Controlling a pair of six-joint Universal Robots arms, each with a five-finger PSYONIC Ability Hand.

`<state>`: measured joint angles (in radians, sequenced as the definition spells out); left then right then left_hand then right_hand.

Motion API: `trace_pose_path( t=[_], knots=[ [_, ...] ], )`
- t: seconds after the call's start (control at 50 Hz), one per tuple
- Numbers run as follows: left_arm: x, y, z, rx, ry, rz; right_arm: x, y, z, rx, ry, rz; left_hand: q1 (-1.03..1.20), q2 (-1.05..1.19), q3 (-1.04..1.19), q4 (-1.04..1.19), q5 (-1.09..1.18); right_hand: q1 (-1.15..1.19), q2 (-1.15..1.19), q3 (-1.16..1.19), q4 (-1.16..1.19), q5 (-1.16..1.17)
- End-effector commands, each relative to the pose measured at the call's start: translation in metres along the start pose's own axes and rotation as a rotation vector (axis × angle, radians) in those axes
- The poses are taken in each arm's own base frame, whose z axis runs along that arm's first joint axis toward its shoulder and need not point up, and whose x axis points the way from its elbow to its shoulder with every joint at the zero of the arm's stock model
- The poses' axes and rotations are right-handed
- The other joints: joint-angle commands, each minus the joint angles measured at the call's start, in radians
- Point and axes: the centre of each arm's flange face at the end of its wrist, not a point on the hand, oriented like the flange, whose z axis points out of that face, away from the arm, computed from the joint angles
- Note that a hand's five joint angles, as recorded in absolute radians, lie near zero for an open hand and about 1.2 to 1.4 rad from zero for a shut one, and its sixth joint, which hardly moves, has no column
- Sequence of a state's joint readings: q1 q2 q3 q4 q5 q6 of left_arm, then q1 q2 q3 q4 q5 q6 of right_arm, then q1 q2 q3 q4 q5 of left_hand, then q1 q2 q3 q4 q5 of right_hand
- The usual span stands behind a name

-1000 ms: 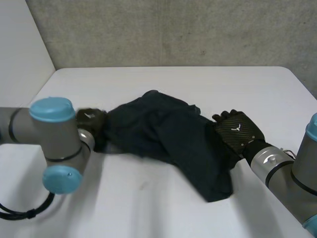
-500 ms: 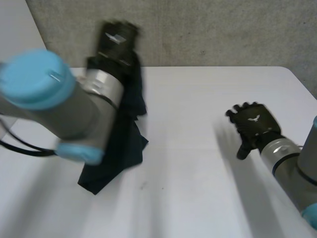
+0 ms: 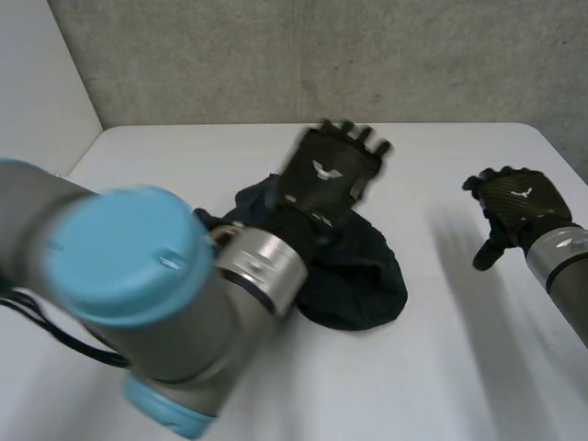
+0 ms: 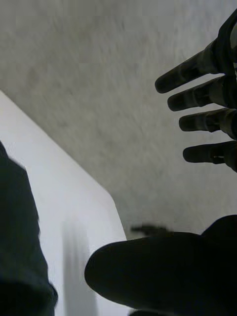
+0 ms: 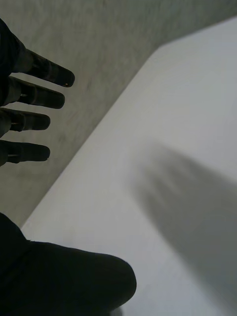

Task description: Fold the shorts.

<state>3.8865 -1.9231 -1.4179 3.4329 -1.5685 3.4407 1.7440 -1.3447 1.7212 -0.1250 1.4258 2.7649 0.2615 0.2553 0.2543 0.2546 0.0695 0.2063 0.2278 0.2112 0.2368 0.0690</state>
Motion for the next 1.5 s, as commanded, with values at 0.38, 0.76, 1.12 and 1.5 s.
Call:
trace_pose_path(
  t=[0.38,0.76,1.12,1.5],
  knots=[
    [-0.098,0.042,-0.043,-0.223,-0.279,-0.086,-0.091,0.015,0.011,-0.070,-0.374,0.223,-0.013,-0.007,-0.006,-0.006,0.005,0.225,0.203,0.220,0.194,0.187],
    [-0.108,0.069,-0.064,-0.312,-0.331,-0.099,0.004,-0.007,0.104,0.057,0.023,-0.074,-0.022,-0.015,-0.014,-0.015,-0.004,1.190,1.168,1.185,1.159,1.153],
    [-0.105,0.079,-0.062,-0.335,-0.321,-0.126,-0.008,-0.071,0.052,0.164,0.001,-0.174,-0.022,-0.015,-0.014,-0.015,-0.004,-0.032,-0.053,-0.037,-0.062,-0.069],
    [-0.097,0.110,-0.057,-0.397,-0.304,-0.141,-0.123,-0.032,-0.056,-0.119,-0.379,0.178,-0.013,-0.007,-0.006,-0.006,0.005,-0.032,-0.053,-0.037,-0.062,-0.069]
  ],
)
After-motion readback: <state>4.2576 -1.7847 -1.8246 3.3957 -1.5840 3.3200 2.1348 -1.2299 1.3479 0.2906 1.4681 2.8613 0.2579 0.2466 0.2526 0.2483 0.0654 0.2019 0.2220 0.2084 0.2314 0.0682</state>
